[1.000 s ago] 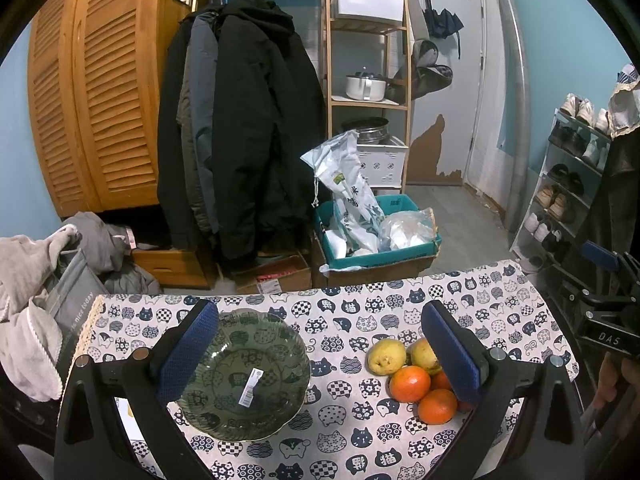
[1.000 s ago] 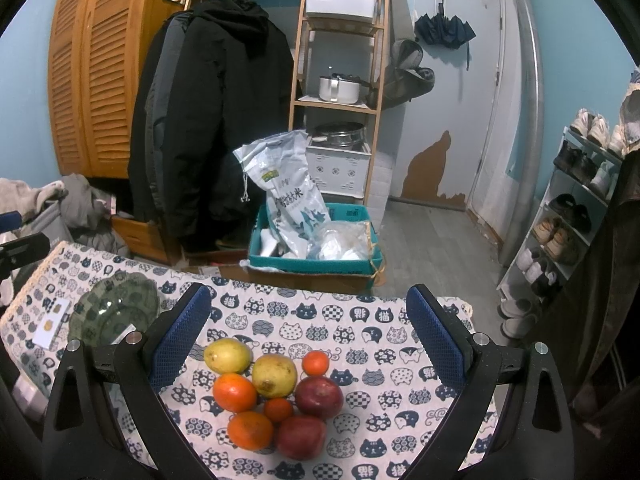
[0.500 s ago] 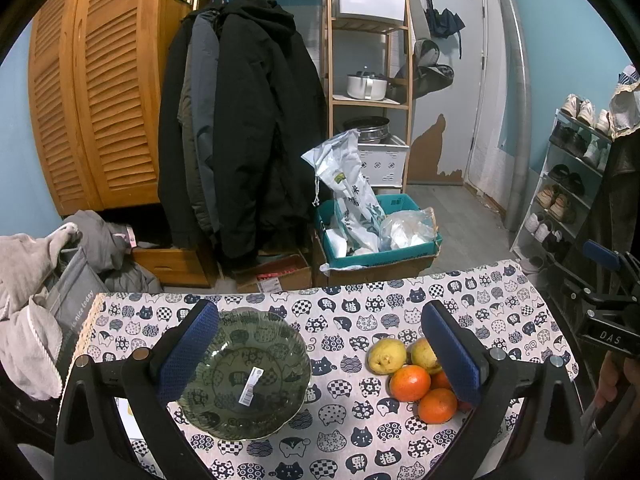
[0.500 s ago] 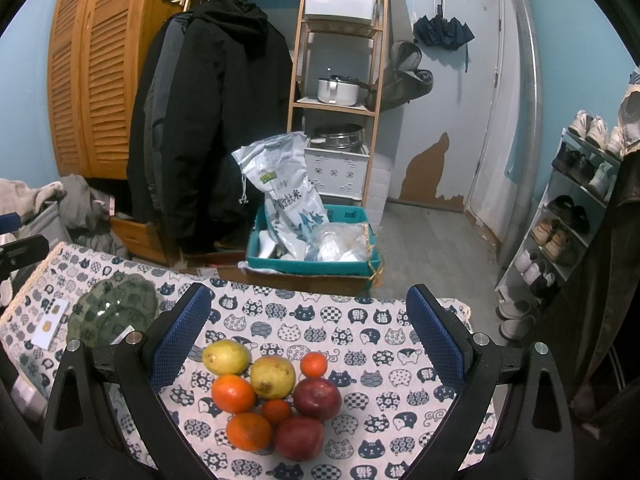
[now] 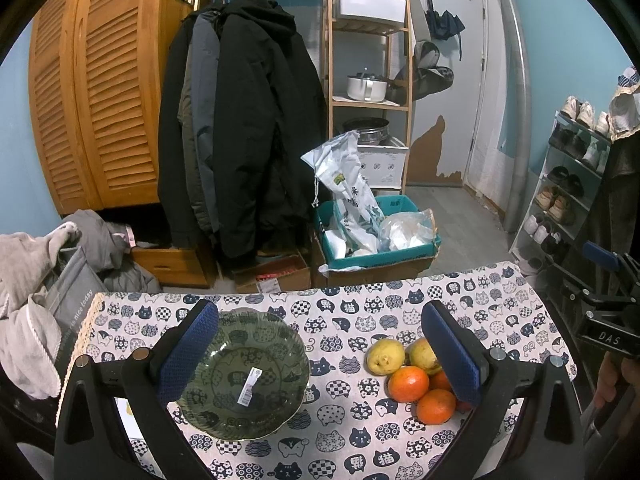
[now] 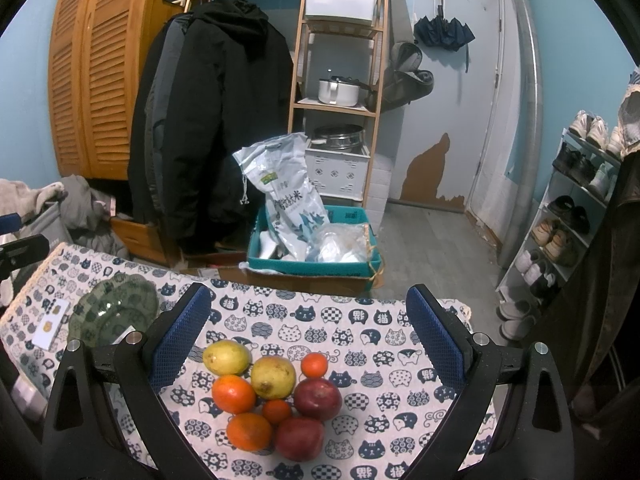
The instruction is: Organize fruits
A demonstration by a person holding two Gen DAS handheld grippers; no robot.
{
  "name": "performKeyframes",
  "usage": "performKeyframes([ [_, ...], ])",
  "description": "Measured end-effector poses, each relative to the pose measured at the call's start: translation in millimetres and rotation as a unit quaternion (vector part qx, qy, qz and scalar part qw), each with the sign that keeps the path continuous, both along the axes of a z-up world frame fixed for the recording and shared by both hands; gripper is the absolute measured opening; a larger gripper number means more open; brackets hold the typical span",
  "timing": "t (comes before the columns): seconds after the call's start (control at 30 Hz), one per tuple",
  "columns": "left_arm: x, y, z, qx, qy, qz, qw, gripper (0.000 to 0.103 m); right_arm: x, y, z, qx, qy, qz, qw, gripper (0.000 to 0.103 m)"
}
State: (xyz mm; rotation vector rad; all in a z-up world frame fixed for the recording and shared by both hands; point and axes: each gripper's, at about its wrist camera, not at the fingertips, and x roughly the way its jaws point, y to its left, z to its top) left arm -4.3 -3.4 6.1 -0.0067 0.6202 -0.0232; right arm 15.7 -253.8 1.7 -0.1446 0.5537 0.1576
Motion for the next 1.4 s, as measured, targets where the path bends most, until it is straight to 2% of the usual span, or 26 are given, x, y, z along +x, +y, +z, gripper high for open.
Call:
performKeyframes([
  [1.4,-0.4,-0.2,1.8,-0.006,0.003,0.002,1.0,0.102,0.8,-2.1,2.5,0.0,-0.002,-0.001,1.0,0.096],
])
